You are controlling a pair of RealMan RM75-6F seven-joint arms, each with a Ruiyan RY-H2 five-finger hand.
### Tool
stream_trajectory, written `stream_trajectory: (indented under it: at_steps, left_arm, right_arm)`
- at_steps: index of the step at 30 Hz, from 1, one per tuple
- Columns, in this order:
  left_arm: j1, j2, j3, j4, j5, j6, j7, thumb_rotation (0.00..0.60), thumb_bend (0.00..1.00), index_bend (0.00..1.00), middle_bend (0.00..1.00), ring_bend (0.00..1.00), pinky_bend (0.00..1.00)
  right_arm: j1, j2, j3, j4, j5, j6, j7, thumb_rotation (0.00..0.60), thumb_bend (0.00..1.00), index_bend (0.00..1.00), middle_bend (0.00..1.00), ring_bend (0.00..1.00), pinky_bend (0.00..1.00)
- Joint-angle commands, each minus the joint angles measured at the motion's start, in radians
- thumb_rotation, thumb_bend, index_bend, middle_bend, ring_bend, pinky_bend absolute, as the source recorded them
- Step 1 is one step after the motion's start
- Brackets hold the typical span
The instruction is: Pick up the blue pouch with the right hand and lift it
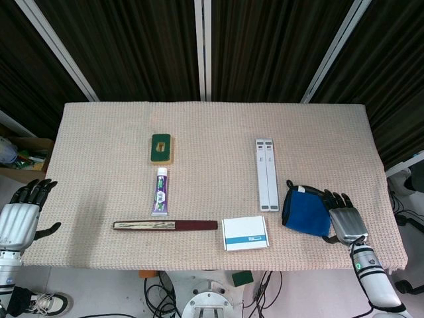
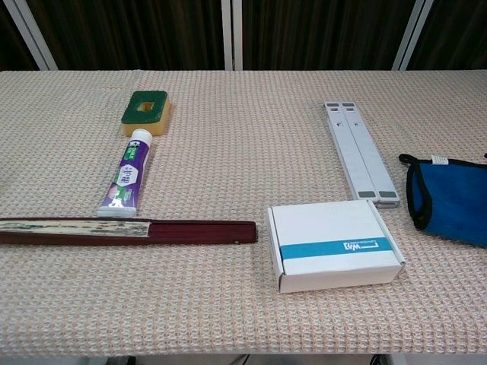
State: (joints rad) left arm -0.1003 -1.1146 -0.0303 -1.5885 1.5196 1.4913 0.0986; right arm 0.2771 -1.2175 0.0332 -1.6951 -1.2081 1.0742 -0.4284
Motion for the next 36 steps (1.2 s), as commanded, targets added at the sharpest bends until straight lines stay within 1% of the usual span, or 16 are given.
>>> stream_trajectory:
  at_steps: [1,10,13,18,25,27,28,29,30,32,33,34,36]
  left_arm:
    - [-0.001,0.000,-0.001,0.000,0.001,0.000,0.001,0.600,0.07,0.14,0.14,0.09,0.20]
    - [-0.010,0.000,-0.005,-0.004,0.001,-0.009,0.013,0.600,0.07,0.14,0.14,0.09,0.20]
    - [-0.013,0.001,-0.006,-0.005,-0.001,-0.013,0.015,0.600,0.07,0.14,0.14,0.09,0.20]
    - [-0.016,0.004,-0.006,-0.006,-0.001,-0.018,0.017,0.600,0.07,0.16,0.14,0.09,0.20]
    - [-0.013,0.008,-0.006,-0.006,-0.007,-0.017,0.016,0.600,0.07,0.16,0.14,0.09,0.20]
    - [-0.012,0.009,-0.005,-0.007,-0.006,-0.015,0.016,0.600,0.07,0.16,0.14,0.09,0.20]
    - [-0.012,0.009,-0.005,-0.007,-0.005,-0.014,0.016,0.600,0.07,0.16,0.14,0.09,0.20]
    - [-0.011,0.009,-0.005,-0.007,-0.003,-0.012,0.015,0.600,0.07,0.16,0.14,0.09,0.20]
    - [-0.011,0.009,-0.004,-0.006,-0.003,-0.012,0.015,0.600,0.07,0.16,0.14,0.09,0.20]
    - [-0.010,0.009,-0.003,-0.006,-0.004,-0.013,0.014,0.600,0.07,0.16,0.14,0.09,0.20]
    - [-0.011,0.009,-0.003,-0.006,-0.005,-0.015,0.014,0.600,0.07,0.16,0.14,0.09,0.20]
    - [-0.011,0.009,-0.003,-0.006,-0.006,-0.016,0.014,0.600,0.07,0.16,0.14,0.09,0.20]
    - [-0.011,0.009,-0.002,-0.006,-0.006,-0.018,0.014,0.600,0.07,0.16,0.14,0.09,0.20]
  right_arm:
    - [0.005,0.000,-0.003,0.002,0.008,-0.004,-0.003,0.600,0.00,0.00,0.00,0.00,0.00]
    - [0.018,-0.008,0.014,0.028,0.033,0.006,0.018,0.600,0.00,0.00,0.00,0.00,0.00]
    - [0.037,-0.011,0.022,0.037,0.059,-0.024,0.023,0.600,0.00,0.00,0.00,0.00,0.00]
    - [0.088,-0.022,0.037,0.057,0.129,-0.121,0.043,0.600,0.00,0.00,0.00,0.00,0.00]
    - [0.127,-0.033,0.029,0.082,0.114,-0.196,0.108,0.600,0.00,0.00,0.00,0.00,0.00]
    - [0.131,-0.036,0.024,0.089,0.094,-0.191,0.110,0.600,0.00,0.00,0.00,0.00,0.00]
    - [0.130,-0.040,0.020,0.094,0.078,-0.178,0.108,0.600,0.00,0.00,0.00,0.00,0.02]
    - [0.126,-0.045,0.014,0.097,0.062,-0.163,0.104,0.600,0.00,0.00,0.00,0.01,0.06]
    - [0.124,-0.049,0.010,0.097,0.052,-0.151,0.104,0.600,0.00,0.00,0.02,0.04,0.14]
    - [0.117,-0.058,0.002,0.103,0.029,-0.124,0.098,0.600,0.00,0.00,0.12,0.15,0.30]
    - [0.114,-0.061,0.000,0.104,0.023,-0.114,0.096,0.600,0.00,0.02,0.20,0.22,0.40]
    - [0.111,-0.066,-0.002,0.107,0.013,-0.099,0.092,0.600,0.00,0.05,0.24,0.26,0.44]
    - [0.098,-0.079,-0.003,0.111,-0.004,-0.057,0.083,0.600,0.04,0.21,0.38,0.37,0.58]
